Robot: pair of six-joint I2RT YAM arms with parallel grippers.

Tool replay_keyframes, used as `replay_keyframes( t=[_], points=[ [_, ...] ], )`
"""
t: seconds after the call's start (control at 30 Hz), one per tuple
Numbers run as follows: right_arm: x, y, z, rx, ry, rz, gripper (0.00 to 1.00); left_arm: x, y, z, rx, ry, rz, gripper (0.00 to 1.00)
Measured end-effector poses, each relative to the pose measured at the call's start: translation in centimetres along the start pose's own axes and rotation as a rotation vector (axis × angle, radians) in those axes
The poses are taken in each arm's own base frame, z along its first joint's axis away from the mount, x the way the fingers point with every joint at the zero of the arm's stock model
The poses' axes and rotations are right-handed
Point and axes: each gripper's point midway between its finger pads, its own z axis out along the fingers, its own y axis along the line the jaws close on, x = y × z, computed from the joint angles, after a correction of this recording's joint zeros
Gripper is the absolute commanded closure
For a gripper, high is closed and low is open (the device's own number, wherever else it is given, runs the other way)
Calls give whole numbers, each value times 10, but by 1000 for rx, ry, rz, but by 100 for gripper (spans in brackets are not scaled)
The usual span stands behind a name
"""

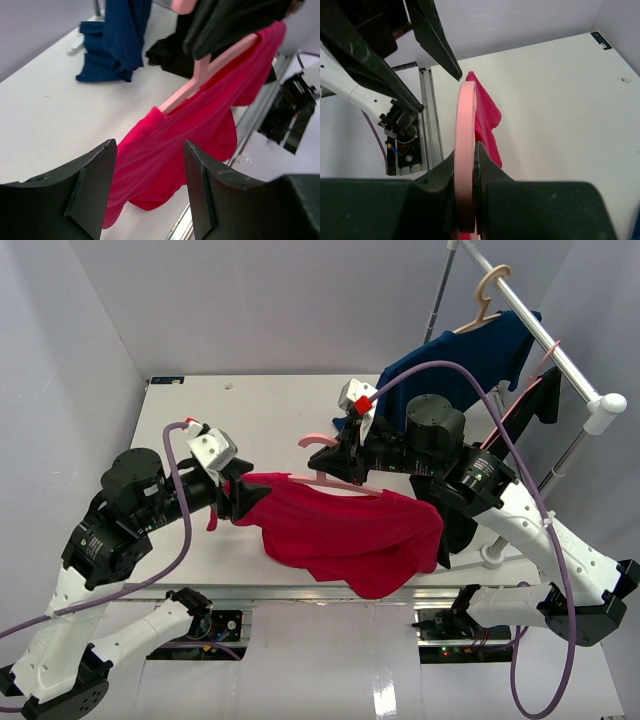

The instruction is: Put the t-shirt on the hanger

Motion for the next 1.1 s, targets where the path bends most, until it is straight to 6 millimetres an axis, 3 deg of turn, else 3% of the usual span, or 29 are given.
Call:
replay_keyframes(
  t=[0.33,0.5,0.63,0.77,0.83,0.93,1.03,1.1],
  points=[
    [5,18,11,-125,-33,17,92,30,-20,37,203,130,-14,32],
    [18,21,17,-152,-28,32,92,38,-34,41,301,143,-30,38],
    [27,23,20,-164,-21,46,92,56,-46,43,382,172,-48,51],
    [33,27,21,-189,-12,65,92,73,-53,48,436,212,-73,83],
    [33,29,21,-197,-13,68,92,75,-56,49,464,217,-83,91],
    [31,30,21,-206,-18,70,92,73,-60,46,482,204,-82,87],
    [29,32,21,-212,-27,64,92,72,-61,43,476,189,-77,67],
    [29,33,22,-216,-31,60,92,71,-59,41,459,178,-71,65]
  ],
)
